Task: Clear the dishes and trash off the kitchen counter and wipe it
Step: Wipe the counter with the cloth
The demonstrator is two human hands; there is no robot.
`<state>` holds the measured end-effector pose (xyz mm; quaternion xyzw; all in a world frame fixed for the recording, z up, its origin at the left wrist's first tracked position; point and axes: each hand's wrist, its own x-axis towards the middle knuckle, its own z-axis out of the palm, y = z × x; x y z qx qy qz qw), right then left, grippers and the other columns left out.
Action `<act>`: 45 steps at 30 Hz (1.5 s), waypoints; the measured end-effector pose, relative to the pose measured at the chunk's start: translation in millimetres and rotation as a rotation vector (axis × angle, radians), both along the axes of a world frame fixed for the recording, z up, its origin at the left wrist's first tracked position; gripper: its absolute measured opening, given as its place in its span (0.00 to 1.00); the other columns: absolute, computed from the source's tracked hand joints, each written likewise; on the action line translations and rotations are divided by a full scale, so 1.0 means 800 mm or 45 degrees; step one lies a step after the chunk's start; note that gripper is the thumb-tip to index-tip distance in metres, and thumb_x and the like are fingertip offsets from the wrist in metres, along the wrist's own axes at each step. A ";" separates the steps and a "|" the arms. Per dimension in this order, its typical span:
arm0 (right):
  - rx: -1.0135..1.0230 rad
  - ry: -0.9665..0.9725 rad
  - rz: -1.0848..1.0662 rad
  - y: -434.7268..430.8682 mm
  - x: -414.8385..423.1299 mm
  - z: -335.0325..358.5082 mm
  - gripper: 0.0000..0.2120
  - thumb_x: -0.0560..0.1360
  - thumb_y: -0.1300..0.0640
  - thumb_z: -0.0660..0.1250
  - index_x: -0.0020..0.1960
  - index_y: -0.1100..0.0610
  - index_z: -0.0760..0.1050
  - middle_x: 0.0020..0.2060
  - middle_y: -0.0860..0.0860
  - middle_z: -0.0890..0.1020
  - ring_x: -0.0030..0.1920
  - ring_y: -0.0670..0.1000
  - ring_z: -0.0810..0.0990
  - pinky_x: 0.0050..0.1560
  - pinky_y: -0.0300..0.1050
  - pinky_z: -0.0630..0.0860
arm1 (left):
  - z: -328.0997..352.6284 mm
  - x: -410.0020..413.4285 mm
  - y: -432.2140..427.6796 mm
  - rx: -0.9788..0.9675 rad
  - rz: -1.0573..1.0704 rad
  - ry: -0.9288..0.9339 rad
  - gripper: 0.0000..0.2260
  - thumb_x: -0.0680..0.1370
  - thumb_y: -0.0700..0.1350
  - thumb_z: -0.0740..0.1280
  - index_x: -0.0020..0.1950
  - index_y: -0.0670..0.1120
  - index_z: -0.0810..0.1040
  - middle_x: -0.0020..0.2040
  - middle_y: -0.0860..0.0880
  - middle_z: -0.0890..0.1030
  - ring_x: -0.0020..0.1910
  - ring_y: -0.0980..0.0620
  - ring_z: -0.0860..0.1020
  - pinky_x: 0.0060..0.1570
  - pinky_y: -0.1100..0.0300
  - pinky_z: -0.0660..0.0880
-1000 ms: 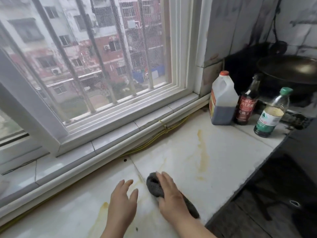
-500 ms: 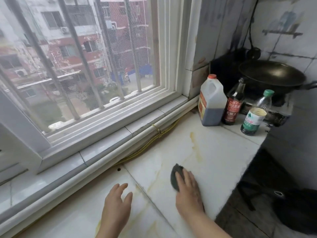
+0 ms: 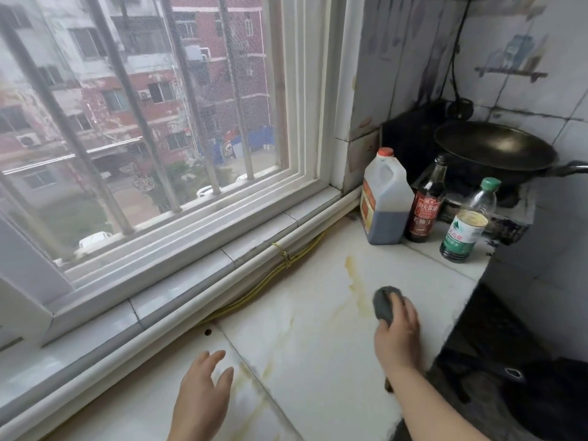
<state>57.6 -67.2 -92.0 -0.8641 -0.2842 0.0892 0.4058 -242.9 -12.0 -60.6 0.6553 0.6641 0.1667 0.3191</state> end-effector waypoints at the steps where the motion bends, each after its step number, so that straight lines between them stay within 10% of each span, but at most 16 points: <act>1: -0.132 -0.033 -0.010 -0.001 0.010 -0.005 0.28 0.73 0.65 0.65 0.72 0.58 0.65 0.73 0.58 0.62 0.70 0.61 0.64 0.69 0.50 0.61 | -0.001 0.004 -0.001 -0.007 0.016 -0.002 0.17 0.79 0.46 0.64 0.68 0.50 0.73 0.74 0.48 0.66 0.74 0.49 0.63 0.71 0.53 0.60; 6: -0.280 -0.244 0.322 0.023 -0.028 -0.021 0.30 0.77 0.56 0.59 0.77 0.51 0.54 0.77 0.51 0.51 0.76 0.54 0.52 0.74 0.45 0.53 | 0.004 0.043 0.002 -0.016 0.089 -0.009 0.17 0.79 0.45 0.64 0.68 0.50 0.73 0.74 0.48 0.67 0.73 0.49 0.64 0.71 0.53 0.60; 12: -0.083 -0.140 1.068 0.050 -0.076 -0.021 0.31 0.66 0.62 0.57 0.70 0.51 0.69 0.71 0.47 0.67 0.70 0.49 0.67 0.70 0.37 0.62 | 0.015 0.102 0.010 -0.005 0.127 -0.016 0.17 0.79 0.45 0.65 0.67 0.50 0.74 0.73 0.48 0.67 0.72 0.48 0.66 0.70 0.54 0.62; 16: 0.019 -0.024 0.800 0.065 0.011 -0.010 0.30 0.70 0.68 0.56 0.71 0.53 0.68 0.72 0.50 0.65 0.72 0.51 0.63 0.68 0.30 0.54 | 0.011 0.122 0.012 -0.030 0.166 -0.017 0.16 0.79 0.45 0.64 0.67 0.50 0.74 0.73 0.49 0.67 0.70 0.47 0.67 0.69 0.53 0.63; 22: -0.207 -0.111 0.218 0.065 0.179 -0.016 0.29 0.72 0.69 0.63 0.71 0.58 0.66 0.73 0.57 0.63 0.70 0.61 0.65 0.67 0.49 0.63 | 0.000 0.161 0.014 -0.064 0.187 -0.039 0.16 0.78 0.44 0.65 0.67 0.48 0.75 0.73 0.47 0.68 0.72 0.49 0.65 0.71 0.54 0.61; 31: -0.104 -0.310 0.900 0.096 0.042 -0.039 0.30 0.63 0.64 0.64 0.66 0.56 0.72 0.66 0.55 0.74 0.65 0.57 0.75 0.63 0.49 0.72 | -0.009 0.177 0.026 -0.087 0.172 0.009 0.17 0.78 0.44 0.65 0.67 0.49 0.75 0.73 0.47 0.68 0.72 0.49 0.66 0.71 0.55 0.61; 34: -0.077 -0.256 1.172 0.108 0.017 -0.030 0.30 0.68 0.60 0.54 0.71 0.54 0.68 0.72 0.52 0.67 0.71 0.52 0.67 0.71 0.39 0.57 | -0.009 0.180 0.035 -0.074 0.167 0.027 0.17 0.78 0.45 0.65 0.67 0.49 0.74 0.73 0.47 0.68 0.72 0.49 0.66 0.71 0.55 0.61; 45: -0.251 -0.242 0.557 0.189 0.127 -0.018 0.31 0.74 0.63 0.60 0.75 0.54 0.59 0.75 0.54 0.58 0.74 0.55 0.58 0.72 0.47 0.58 | -0.021 0.147 0.049 -0.119 0.324 0.036 0.17 0.78 0.44 0.66 0.67 0.51 0.75 0.72 0.47 0.69 0.72 0.49 0.66 0.70 0.55 0.59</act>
